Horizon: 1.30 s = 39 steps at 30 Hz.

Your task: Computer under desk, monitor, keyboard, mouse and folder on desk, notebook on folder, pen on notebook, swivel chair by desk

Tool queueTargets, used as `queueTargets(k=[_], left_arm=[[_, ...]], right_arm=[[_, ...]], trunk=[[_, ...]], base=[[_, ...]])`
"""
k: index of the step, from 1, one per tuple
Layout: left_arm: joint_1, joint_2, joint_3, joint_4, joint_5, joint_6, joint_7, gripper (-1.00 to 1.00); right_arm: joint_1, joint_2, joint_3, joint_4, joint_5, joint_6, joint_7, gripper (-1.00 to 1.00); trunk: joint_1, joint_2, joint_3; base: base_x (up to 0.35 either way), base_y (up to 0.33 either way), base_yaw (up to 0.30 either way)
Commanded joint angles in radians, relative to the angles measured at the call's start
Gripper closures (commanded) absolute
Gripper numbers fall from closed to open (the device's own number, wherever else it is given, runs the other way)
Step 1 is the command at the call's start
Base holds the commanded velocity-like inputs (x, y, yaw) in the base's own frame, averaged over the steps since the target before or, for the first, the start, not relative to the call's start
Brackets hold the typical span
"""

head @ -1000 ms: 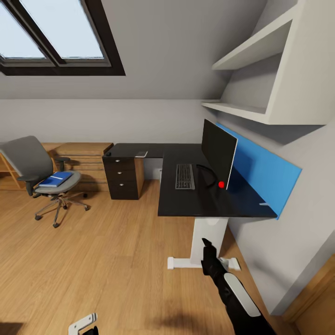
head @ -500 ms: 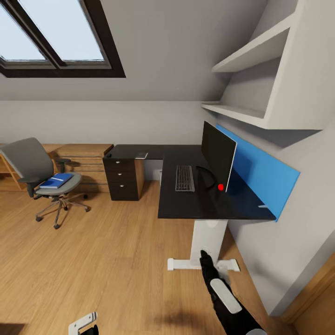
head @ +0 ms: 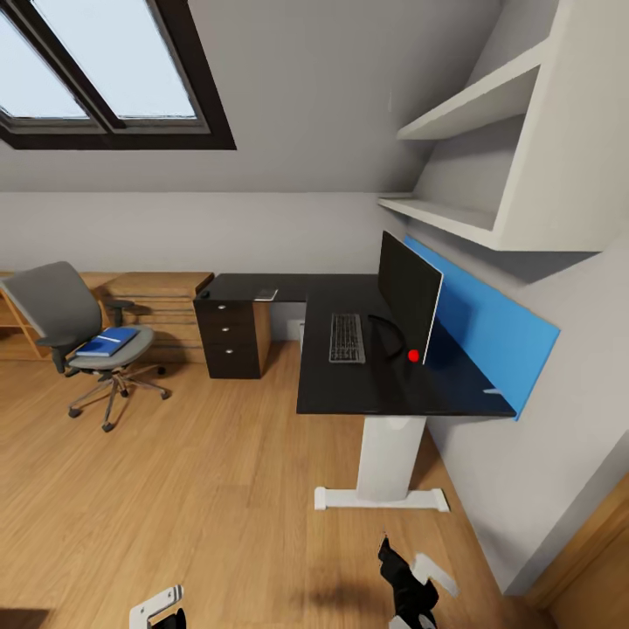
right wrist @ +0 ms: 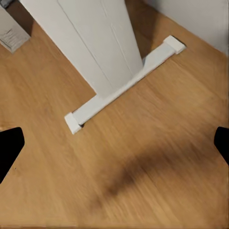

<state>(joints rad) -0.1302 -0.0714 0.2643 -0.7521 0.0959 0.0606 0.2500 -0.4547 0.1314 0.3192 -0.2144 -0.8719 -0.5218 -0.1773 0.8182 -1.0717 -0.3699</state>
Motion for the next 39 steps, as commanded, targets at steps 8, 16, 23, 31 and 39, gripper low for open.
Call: queueTargets(k=[8, 16, 23, 31, 39], left_arm=[[0.000, 0.000, 0.001, -0.003, 0.010, -0.011, 0.002, -1.00], [0.000, 0.001, 0.001, 0.001, 0.010, -0.014, 0.002, -1.00], [0.000, 0.001, 0.001, 0.005, 0.008, -0.011, 0.004, -1.00], [0.000, 0.001, 0.001, 0.013, 0.008, -0.006, 0.007, -1.00], [0.000, 0.000, 0.000, 0.033, 0.008, -0.005, 0.009, -1.00]], right_arm=[[-0.001, -0.010, 0.011, 0.111, 0.031, -0.025, -0.009, -1.00], [0.000, -0.061, 0.014, 0.148, 0.039, -0.038, -0.003, -1.00], [0.001, -0.070, 0.019, 0.155, 0.047, -0.042, 0.001, -1.00], [0.003, -0.072, 0.024, 0.183, 0.112, -0.042, 0.031, -1.00], [0.004, -0.068, 0.026, 0.199, 0.190, -0.040, 0.041, -1.00]], trunk=[[-0.031, 0.055, 0.024], [-0.061, 0.111, 0.049], [-0.088, 0.160, 0.071], [-0.119, 0.216, 0.096], [-0.150, 0.272, 0.121]], base=[[0.000, 0.000, 0.000], [0.000, 0.000, 0.000], [0.000, 0.000, 0.000], [0.000, 0.000, 0.000], [0.000, 0.000, 0.000]])
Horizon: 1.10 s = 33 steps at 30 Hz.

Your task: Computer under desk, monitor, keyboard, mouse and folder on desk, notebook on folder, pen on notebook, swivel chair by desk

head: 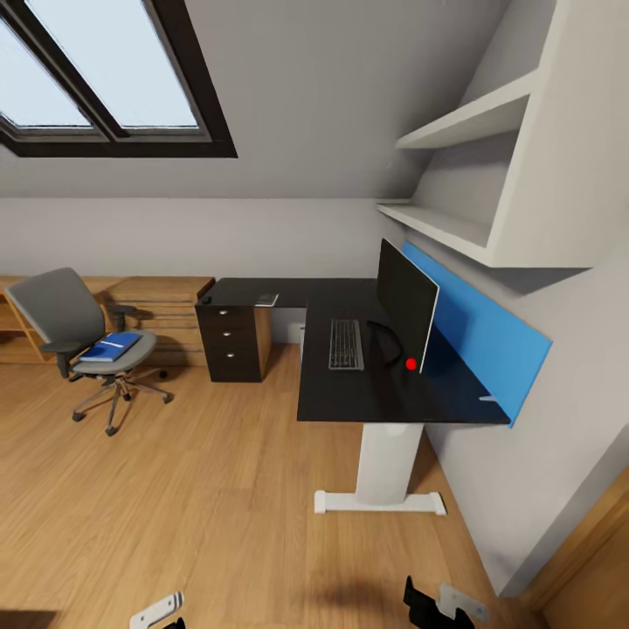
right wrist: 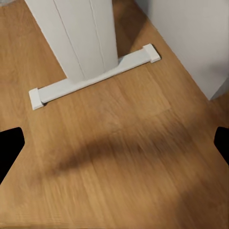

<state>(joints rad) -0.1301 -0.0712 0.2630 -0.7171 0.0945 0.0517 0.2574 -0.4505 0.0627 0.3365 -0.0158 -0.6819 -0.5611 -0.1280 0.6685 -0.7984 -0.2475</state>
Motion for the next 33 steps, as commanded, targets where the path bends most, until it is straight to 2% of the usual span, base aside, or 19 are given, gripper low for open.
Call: queueTargets(k=[1, 5, 8, 10, 17, 27, 28, 29, 33], left_arm=[[0.000, -0.001, 0.001, -0.001, 0.010, 0.004, 0.002, -1.00], [0.000, -0.001, 0.001, 0.003, 0.010, 0.005, 0.001, -1.00], [0.000, -0.001, 0.001, 0.004, 0.010, 0.005, 0.001, -1.00], [0.000, -0.001, 0.001, 0.005, 0.010, 0.005, 0.000, -1.00], [0.000, -0.001, 0.001, 0.004, 0.010, 0.004, -0.001, -1.00], [0.000, 0.002, 0.002, 0.005, 0.010, 0.005, -0.001, -1.00], [0.000, 0.002, 0.002, 0.005, 0.010, 0.005, -0.001, -1.00], [0.000, 0.000, 0.001, 0.004, 0.010, 0.002, -0.002, -1.00], [0.000, -0.001, 0.001, 0.004, 0.009, 0.000, -0.002, -1.00]], right_arm=[[-0.001, 0.001, 0.008, 0.002, 0.004, -0.001, -0.008, -1.00], [-0.001, 0.009, 0.009, 0.005, 0.014, 0.000, -0.005, -1.00], [-0.001, 0.019, 0.008, 0.007, 0.017, 0.000, 0.003, -1.00], [0.001, 0.032, 0.007, 0.008, 0.019, -0.002, 0.054, -1.00], [0.001, 0.035, 0.007, 0.008, 0.019, -0.003, 0.108, -1.00], [0.001, 0.037, 0.008, 0.008, 0.019, -0.003, 0.114, -1.00], [0.001, 0.038, 0.008, 0.008, 0.019, -0.003, 0.114, -1.00], [0.001, 0.049, 0.007, 0.008, 0.020, -0.003, 0.113, -1.00], [0.001, 0.049, 0.007, 0.008, 0.022, -0.004, 0.113, -1.00]], trunk=[[-0.004, 0.006, 0.002], [-0.019, 0.034, 0.014], [-0.019, 0.034, 0.014], [-0.019, 0.034, 0.014], [-0.019, 0.034, 0.014], [-0.019, 0.034, 0.014], [-0.019, 0.034, 0.014], [-0.019, 0.034, 0.014], [-0.019, 0.034, 0.013]], base=[[0.000, 0.000, 0.000], [0.000, 0.000, 0.000], [0.000, 0.000, 0.000], [0.000, 0.000, 0.000], [0.000, 0.000, 0.000], [0.134, 0.237, 0.017], [0.155, 0.266, 0.120], [0.231, 0.270, 0.268], [0.244, 0.258, 0.268]])
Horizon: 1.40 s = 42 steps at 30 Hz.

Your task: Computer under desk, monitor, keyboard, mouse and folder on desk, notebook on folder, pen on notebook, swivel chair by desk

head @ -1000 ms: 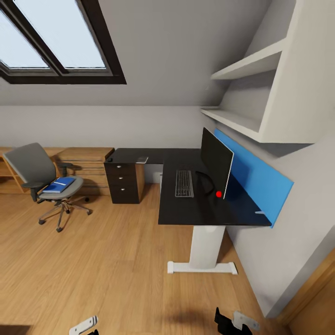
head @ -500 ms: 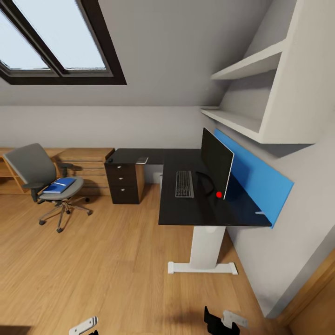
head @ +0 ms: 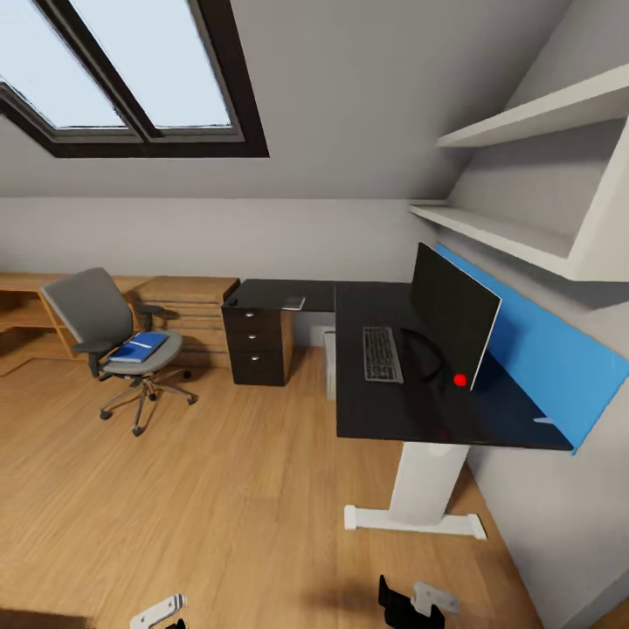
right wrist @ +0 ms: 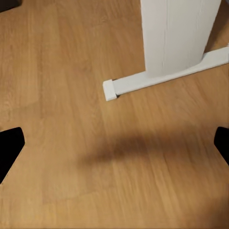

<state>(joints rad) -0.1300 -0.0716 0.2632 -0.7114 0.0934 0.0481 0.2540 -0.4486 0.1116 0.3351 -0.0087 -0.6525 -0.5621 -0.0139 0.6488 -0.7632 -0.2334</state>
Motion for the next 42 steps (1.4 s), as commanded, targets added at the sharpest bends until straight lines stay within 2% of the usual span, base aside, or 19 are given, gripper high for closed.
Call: queueTargets(k=[1, 10, 18, 37, 42], left_arm=[[0.000, 0.000, 0.000, -0.002, 0.010, 0.004, 0.002, -1.00], [0.000, -0.001, -0.001, -0.002, 0.009, 0.001, 0.002, -1.00], [0.000, -0.001, -0.001, -0.002, 0.009, 0.001, 0.002, -1.00], [0.000, -0.001, -0.001, -0.001, 0.009, 0.002, 0.002, -1.00], [0.000, -0.002, -0.013, -0.001, 0.009, 0.003, 0.003, -1.00]], right_arm=[[-0.001, 0.000, 0.009, 0.001, -0.008, -0.004, -0.001, -1.00], [-0.001, 0.003, 0.010, 0.001, 0.004, -0.004, -0.001, -1.00], [-0.001, 0.010, 0.010, 0.002, 0.061, -0.004, -0.001, -1.00], [-0.001, 0.011, 0.010, 0.003, 0.068, -0.004, -0.001, -1.00], [0.000, 0.011, 0.009, 0.003, 0.068, -0.004, -0.001, -1.00]], trunk=[[0.001, -0.001, -0.002], [0.001, -0.001, -0.008], [0.001, -0.001, -0.014], [0.001, -0.001, -0.027], [0.001, -0.001, -0.031]], base=[[0.265, 0.233, 0.266], [0.297, 0.184, 0.263], [0.311, 0.161, 0.262], [0.315, 0.124, 0.262], [0.321, 0.012, 0.225]])
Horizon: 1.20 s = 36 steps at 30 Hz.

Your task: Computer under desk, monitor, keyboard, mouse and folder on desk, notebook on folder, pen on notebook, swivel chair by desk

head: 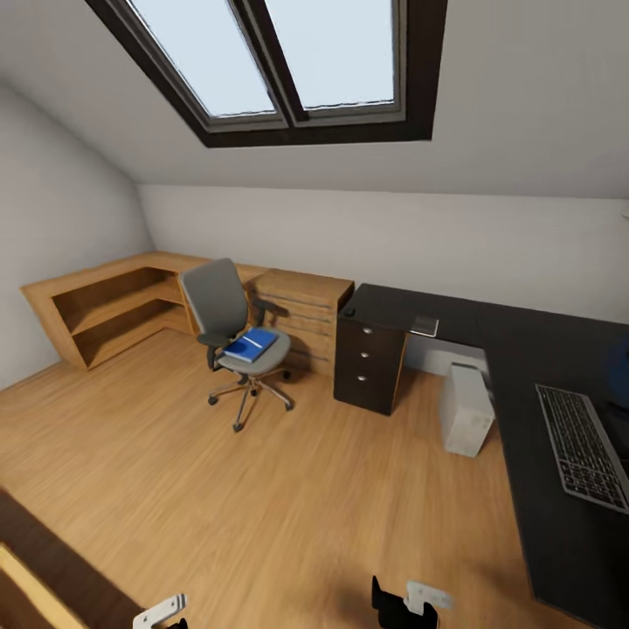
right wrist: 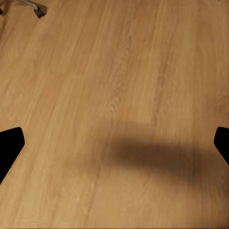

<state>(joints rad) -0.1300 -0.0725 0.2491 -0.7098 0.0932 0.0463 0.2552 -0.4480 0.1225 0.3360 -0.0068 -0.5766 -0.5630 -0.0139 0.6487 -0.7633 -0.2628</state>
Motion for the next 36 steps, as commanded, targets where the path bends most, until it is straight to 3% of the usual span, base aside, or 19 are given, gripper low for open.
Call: queueTargets(k=[1, 8, 36], left_arm=[[0.000, -0.001, -0.003, -0.002, 0.010, 0.004, 0.002, -1.00], [0.000, -0.001, -0.022, -0.002, 0.010, 0.004, 0.002, -1.00], [0.000, 0.000, -0.025, 0.018, 0.010, 0.003, 0.003, -1.00]], right_arm=[[-0.001, 0.000, 0.009, 0.001, -0.008, -0.003, -0.001, -1.00], [0.000, 0.000, 0.009, 0.000, -0.008, -0.003, -0.001, -1.00], [0.000, -0.001, 0.008, 0.000, -0.008, -0.003, -0.001, -1.00]], trunk=[[0.001, -0.001, -0.002], [0.001, -0.001, -0.003], [0.001, -0.001, -0.003]], base=[[0.321, 0.005, 0.130], [0.322, 0.002, 0.038], [0.327, 0.000, 0.001]])
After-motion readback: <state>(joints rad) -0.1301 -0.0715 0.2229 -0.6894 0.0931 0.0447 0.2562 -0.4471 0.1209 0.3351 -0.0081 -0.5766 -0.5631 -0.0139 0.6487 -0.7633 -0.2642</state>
